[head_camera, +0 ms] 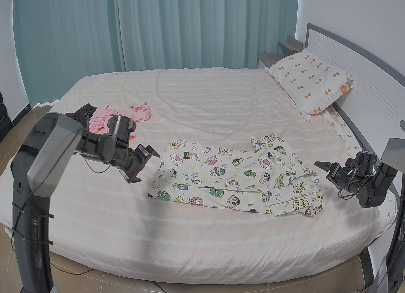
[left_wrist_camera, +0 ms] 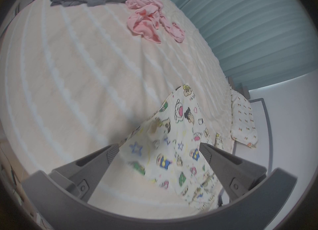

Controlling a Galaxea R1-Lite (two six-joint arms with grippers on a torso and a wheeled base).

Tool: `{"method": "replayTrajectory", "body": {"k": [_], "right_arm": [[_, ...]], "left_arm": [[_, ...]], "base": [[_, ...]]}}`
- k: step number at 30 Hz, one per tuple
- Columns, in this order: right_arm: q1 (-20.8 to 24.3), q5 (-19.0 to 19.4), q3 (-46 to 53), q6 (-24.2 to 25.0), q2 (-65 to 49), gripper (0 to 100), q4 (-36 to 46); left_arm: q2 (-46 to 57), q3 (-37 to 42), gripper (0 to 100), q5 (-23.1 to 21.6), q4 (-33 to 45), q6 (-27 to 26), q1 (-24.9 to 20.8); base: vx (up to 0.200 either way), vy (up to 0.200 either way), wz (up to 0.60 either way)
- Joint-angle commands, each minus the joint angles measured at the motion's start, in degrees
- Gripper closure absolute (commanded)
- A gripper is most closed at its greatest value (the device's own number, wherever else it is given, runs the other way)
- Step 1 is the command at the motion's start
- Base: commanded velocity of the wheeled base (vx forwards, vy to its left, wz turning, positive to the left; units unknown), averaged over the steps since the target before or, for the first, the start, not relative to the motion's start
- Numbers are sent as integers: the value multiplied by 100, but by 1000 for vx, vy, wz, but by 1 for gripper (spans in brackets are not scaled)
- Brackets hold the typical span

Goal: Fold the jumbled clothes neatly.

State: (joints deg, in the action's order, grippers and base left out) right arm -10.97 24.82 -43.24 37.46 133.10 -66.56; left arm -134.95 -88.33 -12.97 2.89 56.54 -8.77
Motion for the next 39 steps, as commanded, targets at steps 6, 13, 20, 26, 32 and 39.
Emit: {"method": "replayTrajectory", "body": {"k": [6,13,20,26,32,39], "right_arm": [[992,-768,1327,1281,-1137,0,-243],[1000,-768,1731,1299,-820,0,-903],[992,-777,1942,1272,-548,0,-1746],[1150,-777,2109,1264,-794,0,-1755],[1220,-777,2179,1264,-900,0,-1755],[1220,-777,2179,1264,-891,0,-1755]], "left_arm": [[2623,3797,0,-1102,-1889,437,252],[3133,5309,0,-1911,-3198,973,217],[3098,5537,0,-1929,-3550,1078,85],[3089,5617,0,-1920,-3558,1166,50],[3080,5617,0,-1937,-3558,1193,-20],[3071,5625,0,-1937,-3550,1193,-169]], "base": [[33,0,0],[200,0,0],[200,0,0],[0,0,0],[0,0,0],[0,-200,0]]}}
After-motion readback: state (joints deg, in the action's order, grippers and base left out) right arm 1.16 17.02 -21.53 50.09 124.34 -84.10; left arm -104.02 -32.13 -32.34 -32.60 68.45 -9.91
